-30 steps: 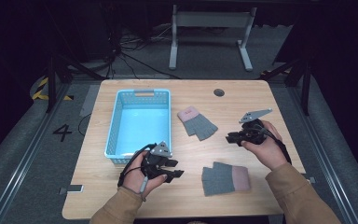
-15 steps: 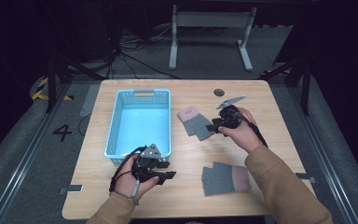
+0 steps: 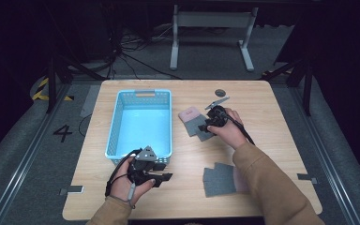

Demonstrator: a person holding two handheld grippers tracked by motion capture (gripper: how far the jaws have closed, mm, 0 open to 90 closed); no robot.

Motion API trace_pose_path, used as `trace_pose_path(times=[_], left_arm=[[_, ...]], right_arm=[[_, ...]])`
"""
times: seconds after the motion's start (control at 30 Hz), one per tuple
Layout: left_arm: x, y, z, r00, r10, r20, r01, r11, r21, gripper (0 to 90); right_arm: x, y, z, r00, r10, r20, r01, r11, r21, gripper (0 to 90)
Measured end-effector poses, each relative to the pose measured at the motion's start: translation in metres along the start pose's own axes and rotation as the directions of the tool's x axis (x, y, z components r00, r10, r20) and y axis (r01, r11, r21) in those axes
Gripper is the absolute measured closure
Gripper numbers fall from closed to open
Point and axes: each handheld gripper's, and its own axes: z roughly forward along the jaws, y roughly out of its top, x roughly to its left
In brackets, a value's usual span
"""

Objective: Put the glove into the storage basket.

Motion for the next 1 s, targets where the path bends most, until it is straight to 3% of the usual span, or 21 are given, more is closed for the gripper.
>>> trace_pose_path(times=[0.13, 0.3, 0.43, 0.5, 0.57, 0.7, 0.83, 1.0], left_arm=[[0.000, -0.001, -0.001, 1.0000, -0.002, -0.001, 0.002, 1.0000, -0.002, 56.2], [0.000, 0.000, -0.001, 1.0000, 0.005, -0.002, -0.005, 1.0000, 0.002, 56.1], [-0.001, 0.001, 0.000, 1.0000, 0.004, 0.002, -0.004, 1.0000, -0.001, 56.1], [-0.001, 0.001, 0.000, 1.0000, 0.002, 0.003, -0.002, 1.0000, -0.003, 56.2], [-0.001, 0.001, 0.000, 1.0000, 0.004, 0.006, -0.004, 1.0000, -0.001, 56.1], [-0.001, 0.002, 0.000, 0.9999, 0.010, 0.011, -0.010, 0.9999, -0.002, 56.2], [0.000, 0.004, 0.001, 0.9998, 0.010, 0.018, -0.010, 0.9999, -0.009, 56.2], [-0.001, 0.010, 0.007, 0.9992, 0.024, 0.033, -0.024, 0.9997, -0.004, 56.2]], right_arm=[[-0.001, -0.001, 0.006, 0.9997, -0.004, 0.026, 0.004, 1.000, 0.018, 46.2], [0.001, -0.002, 0.009, 0.9995, -0.010, 0.030, 0.010, 1.000, 0.017, 48.2], [0.000, -0.003, 0.009, 0.9996, -0.017, 0.024, 0.016, 1.000, 0.018, 56.2], [0.001, -0.003, 0.008, 0.9999, -0.012, 0.008, 0.012, 1.000, 0.022, 70.0], [0.000, -0.003, 0.007, 1.0000, -0.002, 0.001, 0.002, 1.000, 0.030, 78.0], [0.000, -0.003, 0.006, 1.0000, -0.003, 0.002, 0.003, 1.000, 0.026, 80.2], [-0.001, -0.006, -0.005, 1.0000, -0.001, 0.010, 0.001, 1.000, -0.002, 81.0], [0.001, -0.013, -0.034, 0.9996, -0.027, 0.006, 0.027, 0.999, -0.044, 81.0]])
